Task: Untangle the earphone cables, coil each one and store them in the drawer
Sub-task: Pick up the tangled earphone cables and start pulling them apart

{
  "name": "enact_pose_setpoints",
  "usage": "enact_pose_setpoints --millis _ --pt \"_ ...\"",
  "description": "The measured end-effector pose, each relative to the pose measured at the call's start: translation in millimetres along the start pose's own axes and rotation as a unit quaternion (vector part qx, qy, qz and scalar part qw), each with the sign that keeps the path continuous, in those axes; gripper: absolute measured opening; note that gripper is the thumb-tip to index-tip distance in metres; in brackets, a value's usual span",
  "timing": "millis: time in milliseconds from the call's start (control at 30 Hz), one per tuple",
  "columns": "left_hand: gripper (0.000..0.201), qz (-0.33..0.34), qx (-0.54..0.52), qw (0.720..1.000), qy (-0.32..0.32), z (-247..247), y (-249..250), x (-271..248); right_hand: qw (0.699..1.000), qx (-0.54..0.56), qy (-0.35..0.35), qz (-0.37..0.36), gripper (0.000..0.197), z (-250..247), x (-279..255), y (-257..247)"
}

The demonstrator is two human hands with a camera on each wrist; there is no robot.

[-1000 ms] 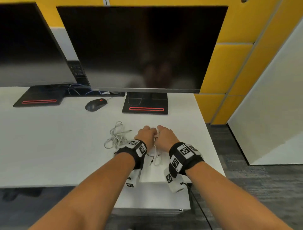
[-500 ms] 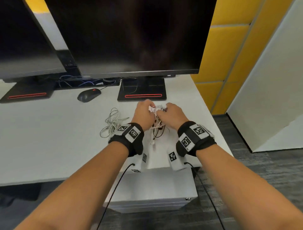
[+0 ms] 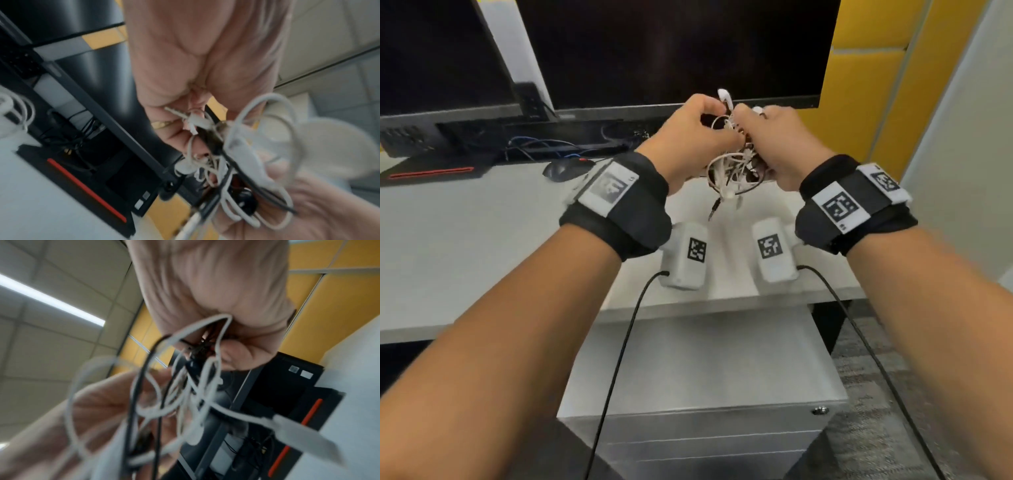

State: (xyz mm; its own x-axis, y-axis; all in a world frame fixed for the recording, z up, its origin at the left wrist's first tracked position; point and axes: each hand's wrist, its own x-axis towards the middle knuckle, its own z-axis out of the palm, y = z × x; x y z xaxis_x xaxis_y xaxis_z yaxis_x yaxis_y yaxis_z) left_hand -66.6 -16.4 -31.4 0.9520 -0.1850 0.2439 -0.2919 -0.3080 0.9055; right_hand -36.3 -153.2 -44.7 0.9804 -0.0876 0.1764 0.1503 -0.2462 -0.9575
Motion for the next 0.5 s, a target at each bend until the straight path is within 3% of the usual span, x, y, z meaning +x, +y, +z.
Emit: enact_pose_setpoints --millis 67,200,267,367,433,500 --pt "0.037 0.023 0.037 0.999 0.033 -14 4 -11 1.000 0.002 0.013 -0.019 0.031 3 -10 -14" --pt "0.035 0.035 -0.037 0.993 0.108 -28 6 -44 0.998 -0.029 0.037 -0.048 0.032 8 -54 -31" --pt "0.043 0.031 -0.061 0.993 0.097 -28 14 -63 0.999 0.034 0.009 -0.030 0.024 14 -80 -38" --pt "0.039 0.051 -0.017 0.998 0.030 -14 19 -89 0.993 0.112 -0.042 -0.007 0.012 22 -114 -33" --pt "0.038 0.057 0.012 0.998 0.010 -3 18 -100 0.992 0.118 -0.042 -0.016 0.025 23 -125 -28" --pt "0.045 0.041 0.014 0.998 0.042 0 16 -107 0.991 0.128 -0.043 -0.019 0.042 21 -130 -29"
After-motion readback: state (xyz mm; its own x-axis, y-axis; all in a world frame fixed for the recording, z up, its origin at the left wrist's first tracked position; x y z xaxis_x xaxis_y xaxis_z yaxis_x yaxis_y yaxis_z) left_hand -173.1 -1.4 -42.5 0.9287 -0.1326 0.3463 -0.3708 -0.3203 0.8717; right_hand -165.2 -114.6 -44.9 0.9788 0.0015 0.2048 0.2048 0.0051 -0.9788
